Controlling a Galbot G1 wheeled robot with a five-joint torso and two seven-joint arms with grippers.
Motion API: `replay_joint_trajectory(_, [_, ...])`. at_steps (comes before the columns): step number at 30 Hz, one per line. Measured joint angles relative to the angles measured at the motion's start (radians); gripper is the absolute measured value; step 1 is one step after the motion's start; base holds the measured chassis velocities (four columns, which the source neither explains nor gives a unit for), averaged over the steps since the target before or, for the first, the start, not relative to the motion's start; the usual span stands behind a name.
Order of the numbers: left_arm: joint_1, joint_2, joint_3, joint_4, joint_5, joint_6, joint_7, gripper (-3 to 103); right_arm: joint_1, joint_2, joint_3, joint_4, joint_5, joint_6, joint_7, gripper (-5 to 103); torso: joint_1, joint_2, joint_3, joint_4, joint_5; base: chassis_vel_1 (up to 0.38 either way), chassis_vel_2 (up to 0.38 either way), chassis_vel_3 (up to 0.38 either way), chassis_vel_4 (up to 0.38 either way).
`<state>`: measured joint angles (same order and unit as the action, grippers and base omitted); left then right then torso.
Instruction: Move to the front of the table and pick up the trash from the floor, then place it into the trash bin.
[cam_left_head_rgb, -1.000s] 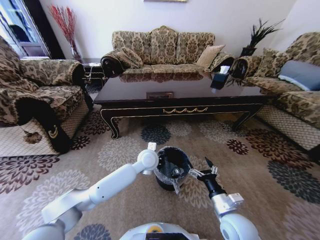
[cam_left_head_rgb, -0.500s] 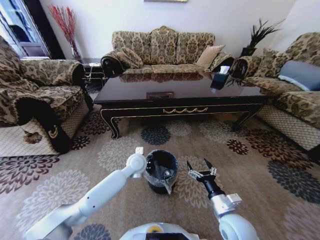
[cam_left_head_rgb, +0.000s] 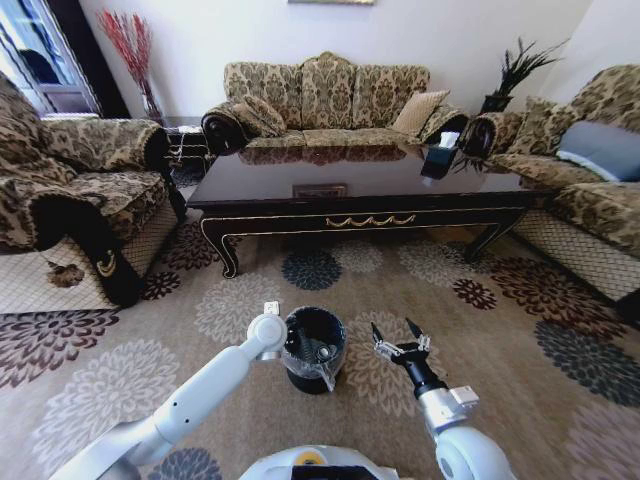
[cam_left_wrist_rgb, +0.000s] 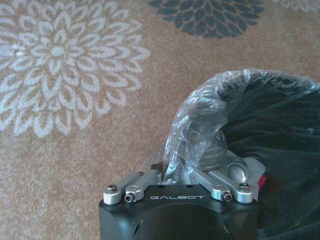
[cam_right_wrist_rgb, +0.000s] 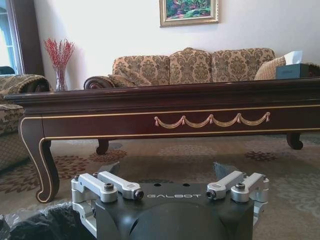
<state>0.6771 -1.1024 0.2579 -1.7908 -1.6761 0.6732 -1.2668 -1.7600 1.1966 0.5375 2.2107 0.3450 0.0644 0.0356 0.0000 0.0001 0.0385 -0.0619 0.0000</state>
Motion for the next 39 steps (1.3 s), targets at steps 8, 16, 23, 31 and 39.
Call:
replay_joint_trajectory(8, [0.019, 0.017, -0.015, -0.041, 0.026, 0.001, 0.013, 47, -0.002, 0.002, 0.0, 0.0, 0.0, -0.001, 0.0, 100, 0.0, 0.0, 0.0, 0.0, -0.0001, 0.0, 0.0, 0.0, 0.0])
replay_joint_trajectory(16, [0.125, 0.07, -0.148, -0.16, 0.232, -0.023, 0.191, 74, -0.001, 0.015, 0.0, 0.002, 0.012, -0.001, 0.017, 100, 0.0, 0.0, 0.0, -0.0003, -0.0001, 0.0, 0.0, 0.0, 0.0])
replay_joint_trajectory(23, [0.335, 0.188, -0.329, -0.264, 0.547, -0.147, 0.448, 95, 0.022, 0.016, 0.008, -0.022, 0.022, 0.018, 0.03, 100, 0.0, 0.0, 0.0, 0.0006, -0.0009, 0.0, 0.0, 0.0, 0.0])
replay_joint_trajectory(31, [0.603, 0.255, -0.547, -0.314, 0.996, -0.457, 0.829, 100, 0.035, 0.029, 0.02, -0.032, 0.043, 0.058, 0.054, 100, 0.0, 0.0, 0.0, 0.0, 0.0003, 0.0, 0.0, 0.0, 0.0])
replay_joint_trajectory(39, [0.882, 0.128, -0.764, -0.317, 1.186, -0.622, 1.013, 100, 0.036, 0.03, 0.043, -0.083, -0.078, 0.136, 0.052, 100, 0.0, 0.0, 0.0, 0.0, -0.0002, 0.0, 0.0, 0.0, 0.0])
